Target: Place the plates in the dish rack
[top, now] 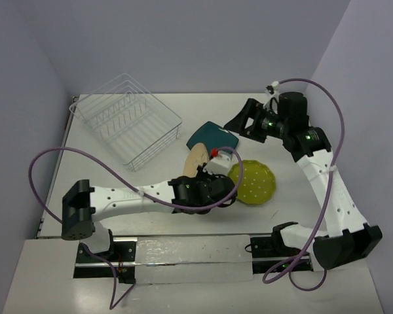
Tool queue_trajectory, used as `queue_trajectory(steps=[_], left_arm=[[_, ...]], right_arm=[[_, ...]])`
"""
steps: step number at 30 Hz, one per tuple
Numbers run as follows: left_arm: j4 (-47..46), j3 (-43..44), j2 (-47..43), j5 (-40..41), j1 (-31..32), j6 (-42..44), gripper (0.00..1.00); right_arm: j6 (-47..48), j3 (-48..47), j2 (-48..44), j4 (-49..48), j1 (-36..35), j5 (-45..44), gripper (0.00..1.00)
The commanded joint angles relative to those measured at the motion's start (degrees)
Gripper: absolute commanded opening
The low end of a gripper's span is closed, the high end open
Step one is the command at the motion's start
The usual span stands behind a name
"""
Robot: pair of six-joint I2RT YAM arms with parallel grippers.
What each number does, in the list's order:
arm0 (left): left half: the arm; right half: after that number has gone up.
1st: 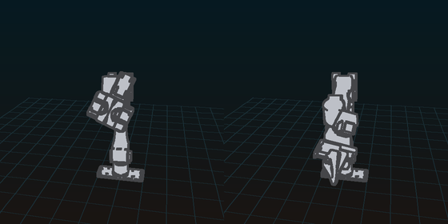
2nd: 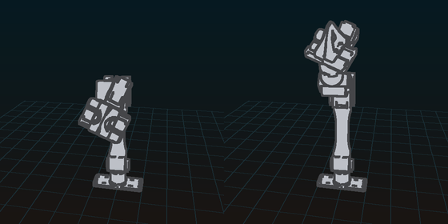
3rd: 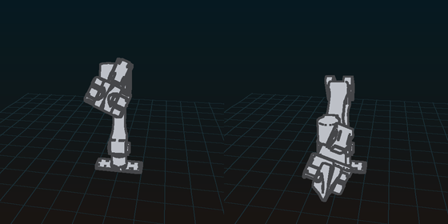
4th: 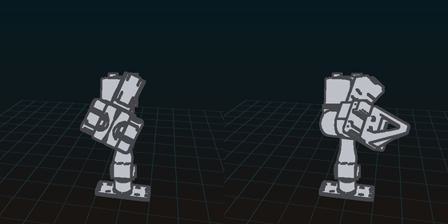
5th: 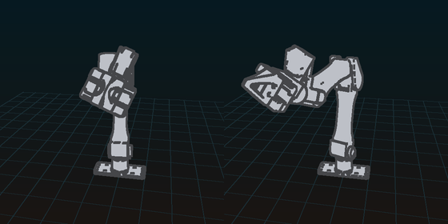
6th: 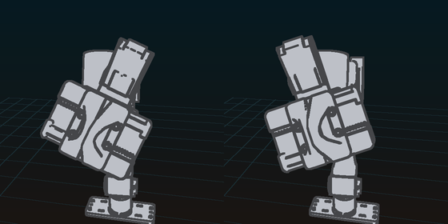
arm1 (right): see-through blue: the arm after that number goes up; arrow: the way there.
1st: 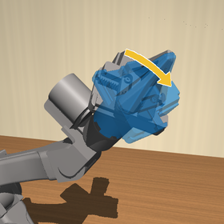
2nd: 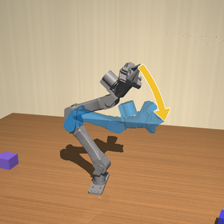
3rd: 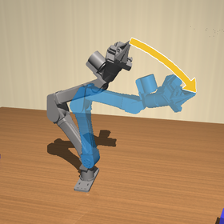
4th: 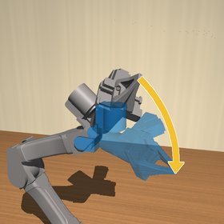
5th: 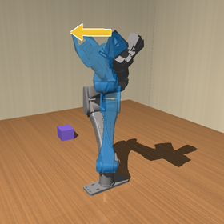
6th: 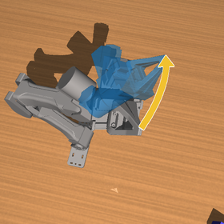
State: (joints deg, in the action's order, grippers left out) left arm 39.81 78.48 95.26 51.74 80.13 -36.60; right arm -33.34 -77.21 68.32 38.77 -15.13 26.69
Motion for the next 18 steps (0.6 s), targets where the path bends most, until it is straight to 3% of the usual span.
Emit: queue_trajectory(steps=[1,3,7,14,18], left_arm=[[-14.5,6.6,-13.1,1.0,-5.9,8.7,0.0],[-20.0,7.5,-16.0,-2.9,-9.8,11.8,0.0],[-23.7,14.8,-18.7,-6.4,-17.2,14.6,0.0],[-29.9,20.7,-16.0,-2.7,-30.9,20.3,0.0],[-29.2,25.3,-11.4,-11.8,-45.0,16.7,0.0]], right_arm=[[-1.6,4.9,-6.9,-5.5,4.2,-1.2,0.89],[-1.3,7.4,-9.5,-6.0,4.7,-2.2,0.99],[0.7,12.3,-12.8,-5.7,5.2,-7.3,1.0],[2.4,15.7,-13.3,-9.8,6.0,-10.4,1.0],[2.6,16.3,-11.8,-13.7,6.2,-13.7,1.0]])
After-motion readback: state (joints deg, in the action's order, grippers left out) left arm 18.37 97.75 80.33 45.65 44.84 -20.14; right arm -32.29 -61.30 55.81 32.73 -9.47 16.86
